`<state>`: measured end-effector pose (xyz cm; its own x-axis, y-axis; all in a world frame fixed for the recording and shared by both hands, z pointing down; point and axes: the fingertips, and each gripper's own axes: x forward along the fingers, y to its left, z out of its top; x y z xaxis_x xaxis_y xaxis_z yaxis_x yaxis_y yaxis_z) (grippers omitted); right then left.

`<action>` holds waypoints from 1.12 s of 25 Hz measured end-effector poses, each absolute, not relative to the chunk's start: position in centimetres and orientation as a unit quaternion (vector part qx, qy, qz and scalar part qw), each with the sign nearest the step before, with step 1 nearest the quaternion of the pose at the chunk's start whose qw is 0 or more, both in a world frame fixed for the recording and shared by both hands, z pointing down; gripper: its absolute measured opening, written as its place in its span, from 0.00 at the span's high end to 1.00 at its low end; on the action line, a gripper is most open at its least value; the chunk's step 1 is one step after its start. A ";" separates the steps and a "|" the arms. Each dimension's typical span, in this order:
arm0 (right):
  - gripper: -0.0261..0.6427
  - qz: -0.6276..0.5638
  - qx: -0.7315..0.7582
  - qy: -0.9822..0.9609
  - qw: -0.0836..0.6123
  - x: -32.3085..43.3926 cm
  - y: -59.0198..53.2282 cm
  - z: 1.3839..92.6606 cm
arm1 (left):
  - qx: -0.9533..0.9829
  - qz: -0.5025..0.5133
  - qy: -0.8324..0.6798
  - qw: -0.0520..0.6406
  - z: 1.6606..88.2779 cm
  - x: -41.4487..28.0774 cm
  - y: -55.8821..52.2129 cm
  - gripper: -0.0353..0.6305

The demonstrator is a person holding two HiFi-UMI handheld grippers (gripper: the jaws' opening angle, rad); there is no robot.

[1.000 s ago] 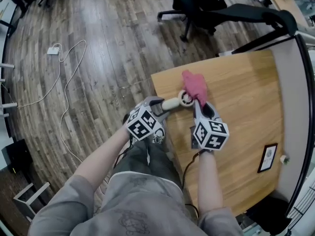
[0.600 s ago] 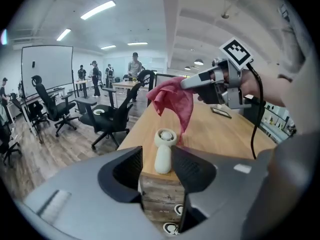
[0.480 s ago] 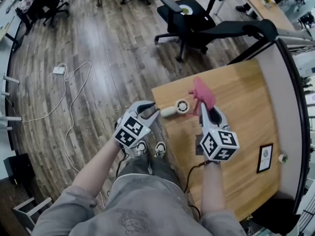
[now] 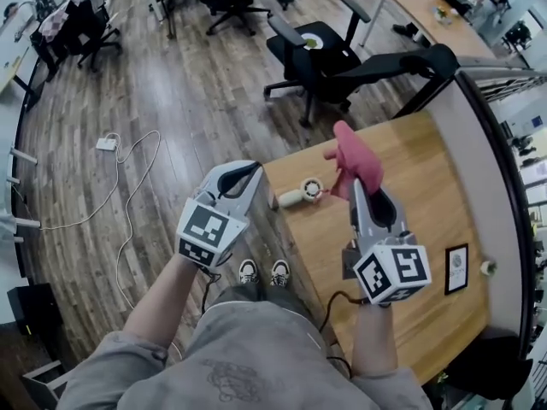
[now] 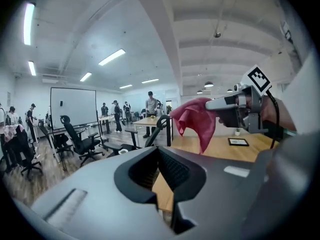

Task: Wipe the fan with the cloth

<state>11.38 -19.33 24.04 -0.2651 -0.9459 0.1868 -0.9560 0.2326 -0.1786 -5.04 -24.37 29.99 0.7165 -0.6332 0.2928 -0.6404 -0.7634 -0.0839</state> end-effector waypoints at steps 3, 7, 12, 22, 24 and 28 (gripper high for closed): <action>0.84 0.099 0.607 -0.788 0.014 10.6 -17.7 21.6 | 0.930 0.134 -0.342 -0.015 26.9 -5.3 -22.9 0.94; 0.84 0.070 0.607 -0.792 0.014 9.8 -15.6 19.3 | 0.932 0.120 -0.338 -0.042 24.0 -5.9 -21.1 0.94; 0.85 0.053 0.608 -0.792 0.022 8.9 -13.0 17.9 | 0.935 0.096 -0.339 -0.037 21.5 -7.1 -19.4 0.94; 0.85 0.070 0.606 -0.790 0.057 7.3 -9.9 20.2 | 0.930 0.115 -0.347 -0.034 22.4 -9.7 -17.0 0.94; 0.85 0.084 0.602 -0.791 0.064 7.2 -9.5 21.1 | 0.931 0.120 -0.344 -0.024 23.1 -9.8 -16.5 0.94; 0.85 0.088 0.599 -0.793 0.072 7.0 -9.2 21.8 | 0.931 0.118 -0.347 -0.008 23.7 -10.2 -16.0 0.94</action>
